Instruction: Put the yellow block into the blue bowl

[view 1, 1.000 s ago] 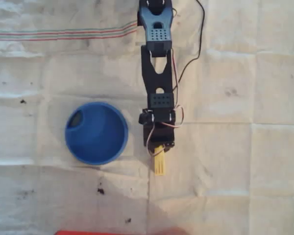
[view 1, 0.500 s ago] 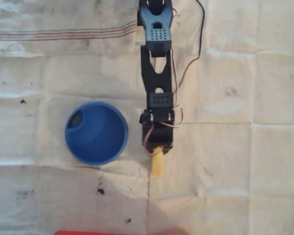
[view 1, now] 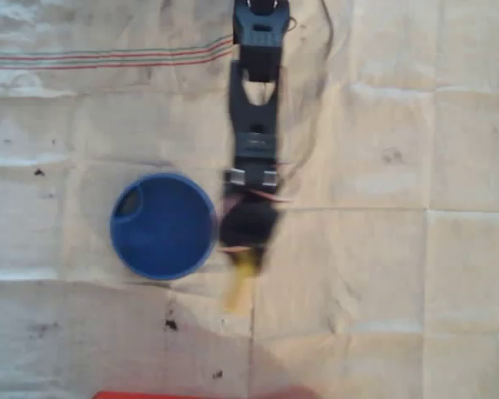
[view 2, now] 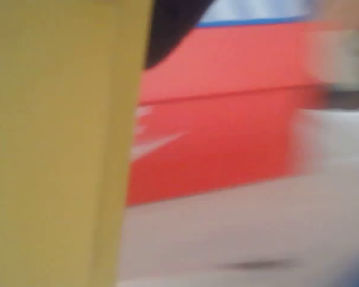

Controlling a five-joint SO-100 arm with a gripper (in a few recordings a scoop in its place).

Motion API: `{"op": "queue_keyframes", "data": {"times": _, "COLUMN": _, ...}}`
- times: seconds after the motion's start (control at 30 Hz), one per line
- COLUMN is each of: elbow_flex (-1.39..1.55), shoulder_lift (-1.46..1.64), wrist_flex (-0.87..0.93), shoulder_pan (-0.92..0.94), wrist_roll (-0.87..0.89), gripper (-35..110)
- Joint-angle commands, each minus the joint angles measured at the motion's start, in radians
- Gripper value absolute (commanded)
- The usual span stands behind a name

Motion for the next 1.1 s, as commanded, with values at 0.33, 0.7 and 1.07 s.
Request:
{"op": "queue_keyframes", "data": {"times": 0.33, "elbow_flex": -0.097, "shoulder_lift": 0.313, "wrist_flex": 0.295, "shoulder_pan": 0.199, "wrist_roll": 0.014, "gripper": 0}}
{"op": "queue_keyframes", "data": {"times": 0.7, "elbow_flex": -0.084, "shoulder_lift": 0.376, "wrist_flex": 0.522, "shoulder_pan": 0.229, "wrist_roll": 0.015, "gripper": 0}}
{"op": "queue_keyframes", "data": {"times": 1.07, "elbow_flex": -0.097, "shoulder_lift": 0.235, "wrist_flex": 0.518, "shoulder_pan": 0.252, "wrist_roll": 0.014, "gripper": 0}}
